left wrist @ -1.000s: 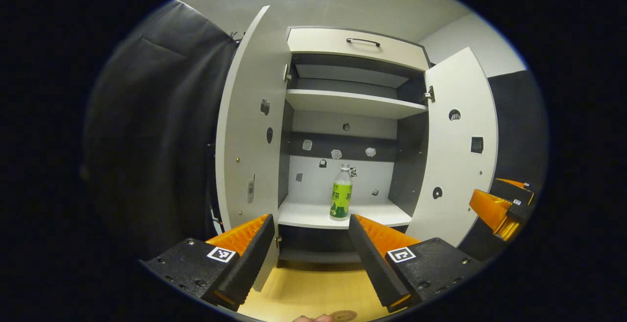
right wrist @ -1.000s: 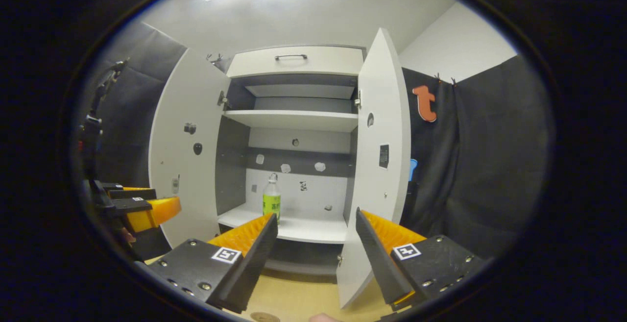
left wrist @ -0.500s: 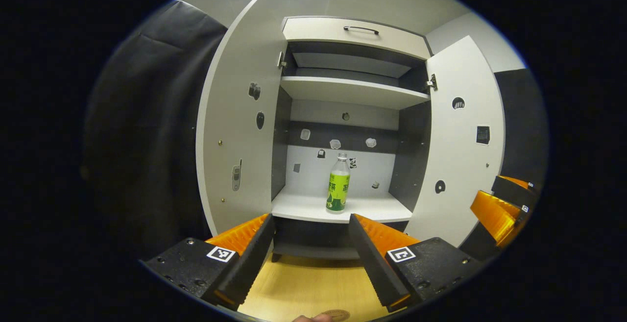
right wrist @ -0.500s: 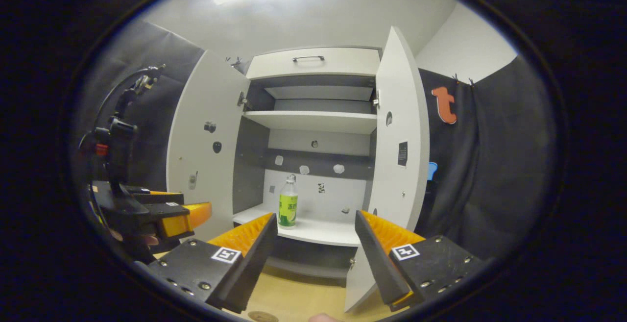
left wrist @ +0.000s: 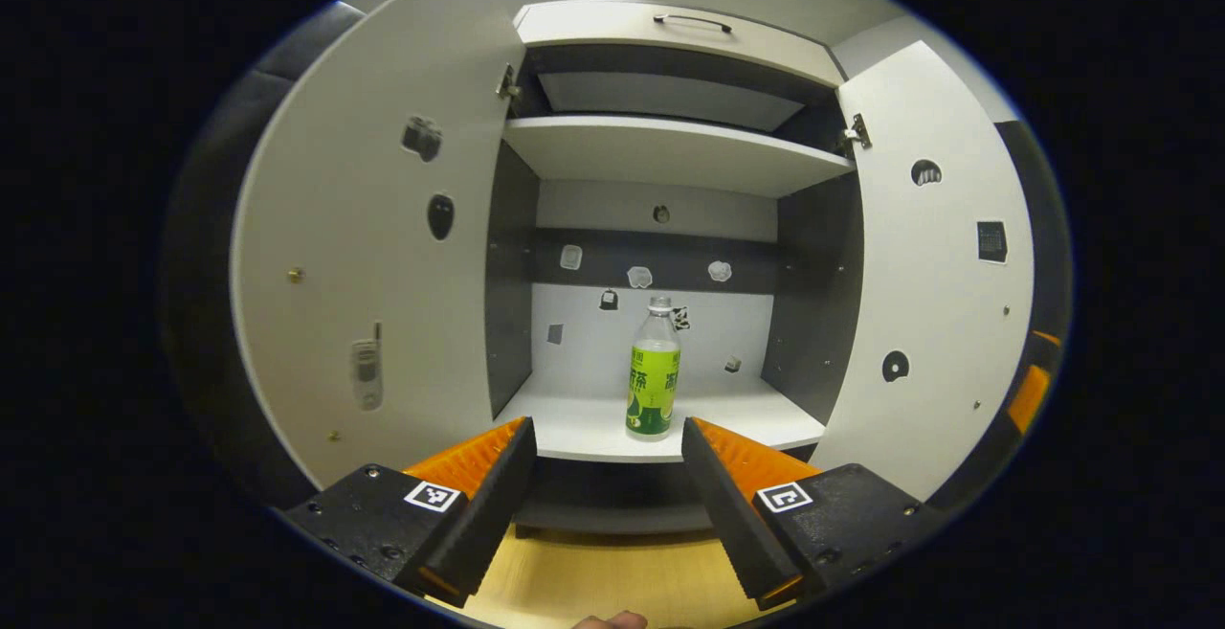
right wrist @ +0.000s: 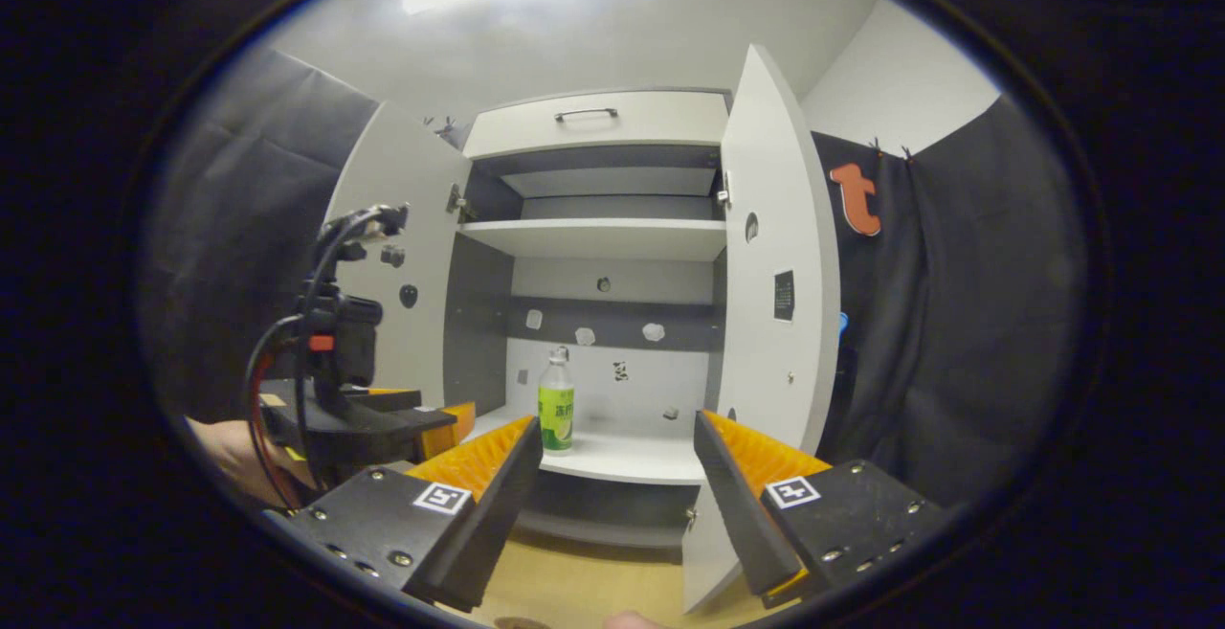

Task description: Grasp the bottle in the cabinet with the left hand and place it on the coaster, then close the right door with the right hand and the left door with the left hand.

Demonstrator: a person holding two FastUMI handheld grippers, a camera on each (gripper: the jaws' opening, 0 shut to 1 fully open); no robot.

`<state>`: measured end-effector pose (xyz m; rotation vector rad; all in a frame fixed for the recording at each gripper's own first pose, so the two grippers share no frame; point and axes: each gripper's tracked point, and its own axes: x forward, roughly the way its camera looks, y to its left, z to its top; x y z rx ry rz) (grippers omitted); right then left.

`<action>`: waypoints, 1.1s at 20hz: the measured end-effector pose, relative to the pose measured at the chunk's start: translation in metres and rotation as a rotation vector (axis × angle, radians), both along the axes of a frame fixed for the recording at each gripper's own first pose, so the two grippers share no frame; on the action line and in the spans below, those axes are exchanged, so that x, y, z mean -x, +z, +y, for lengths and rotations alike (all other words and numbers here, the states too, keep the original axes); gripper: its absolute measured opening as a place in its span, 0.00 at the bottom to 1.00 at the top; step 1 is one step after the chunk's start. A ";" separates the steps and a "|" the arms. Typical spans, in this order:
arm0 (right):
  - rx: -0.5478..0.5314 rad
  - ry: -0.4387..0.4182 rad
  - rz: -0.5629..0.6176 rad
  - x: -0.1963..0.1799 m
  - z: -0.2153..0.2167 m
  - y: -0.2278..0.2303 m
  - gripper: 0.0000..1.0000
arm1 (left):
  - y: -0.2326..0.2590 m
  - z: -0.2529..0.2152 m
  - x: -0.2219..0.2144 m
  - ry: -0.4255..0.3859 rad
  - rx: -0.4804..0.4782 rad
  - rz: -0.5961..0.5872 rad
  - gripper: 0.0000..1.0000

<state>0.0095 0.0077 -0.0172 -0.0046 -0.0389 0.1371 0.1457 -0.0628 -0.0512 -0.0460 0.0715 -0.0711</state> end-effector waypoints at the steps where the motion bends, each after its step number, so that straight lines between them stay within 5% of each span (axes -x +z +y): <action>1: 0.003 -0.011 -0.002 -0.002 -0.002 -0.001 0.96 | -0.004 -0.002 -0.014 -0.011 0.002 0.005 0.97; 12: 0.040 -0.133 0.065 -0.022 -0.018 -0.027 0.92 | -0.026 -0.045 -0.127 -0.145 0.018 -0.018 0.97; 22: 0.051 -0.198 0.100 -0.022 -0.032 -0.036 0.96 | -0.013 -0.055 -0.200 -0.141 -0.018 -0.056 0.97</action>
